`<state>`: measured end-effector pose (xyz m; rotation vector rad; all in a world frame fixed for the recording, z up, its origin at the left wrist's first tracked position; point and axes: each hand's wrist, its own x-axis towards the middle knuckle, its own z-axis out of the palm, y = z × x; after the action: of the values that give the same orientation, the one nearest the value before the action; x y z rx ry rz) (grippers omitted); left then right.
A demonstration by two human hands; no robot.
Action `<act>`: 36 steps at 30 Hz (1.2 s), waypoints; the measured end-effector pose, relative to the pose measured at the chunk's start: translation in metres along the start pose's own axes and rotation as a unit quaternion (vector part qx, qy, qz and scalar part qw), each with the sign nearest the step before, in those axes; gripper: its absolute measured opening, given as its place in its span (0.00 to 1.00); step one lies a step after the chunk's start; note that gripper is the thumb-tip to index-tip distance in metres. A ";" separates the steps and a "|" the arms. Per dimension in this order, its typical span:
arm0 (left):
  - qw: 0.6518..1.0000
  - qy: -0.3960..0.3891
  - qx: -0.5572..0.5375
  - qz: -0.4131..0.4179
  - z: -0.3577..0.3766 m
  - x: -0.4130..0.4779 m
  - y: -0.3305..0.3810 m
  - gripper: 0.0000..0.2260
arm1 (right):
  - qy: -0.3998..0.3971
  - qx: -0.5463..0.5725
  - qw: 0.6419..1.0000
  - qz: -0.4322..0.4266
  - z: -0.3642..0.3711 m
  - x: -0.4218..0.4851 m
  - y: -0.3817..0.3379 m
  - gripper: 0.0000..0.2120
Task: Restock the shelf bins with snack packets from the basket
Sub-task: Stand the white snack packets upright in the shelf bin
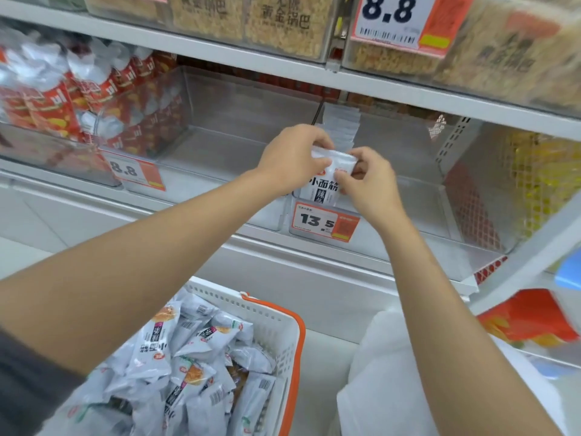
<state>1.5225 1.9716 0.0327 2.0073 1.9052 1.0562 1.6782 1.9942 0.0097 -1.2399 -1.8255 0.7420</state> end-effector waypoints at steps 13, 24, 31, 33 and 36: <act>0.989 0.003 0.143 0.029 0.009 -0.003 -0.002 0.15 | 0.012 -0.038 0.999 0.033 0.010 -0.005 0.011 0.14; 0.998 0.000 0.007 -0.069 -0.028 -0.116 -0.052 0.07 | 0.048 -0.060 0.979 -0.191 0.056 -0.075 -0.015 0.03; 0.943 -0.232 0.074 -0.225 -0.028 -0.195 -0.121 0.05 | -0.317 -0.264 0.905 -0.104 0.129 -0.119 0.037 0.08; 0.927 -0.281 0.089 -0.231 -0.020 -0.198 -0.127 0.04 | -0.429 -0.325 0.839 -0.084 0.152 -0.134 0.055 0.11; 0.922 -0.302 0.097 -0.222 -0.013 -0.199 -0.133 0.06 | -0.508 -0.356 0.782 -0.051 0.187 -0.156 0.082 0.14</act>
<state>1.4227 1.8043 -0.1067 1.5914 1.9955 0.1124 1.5899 1.8704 -0.1976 -1.2377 -3.2742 0.7360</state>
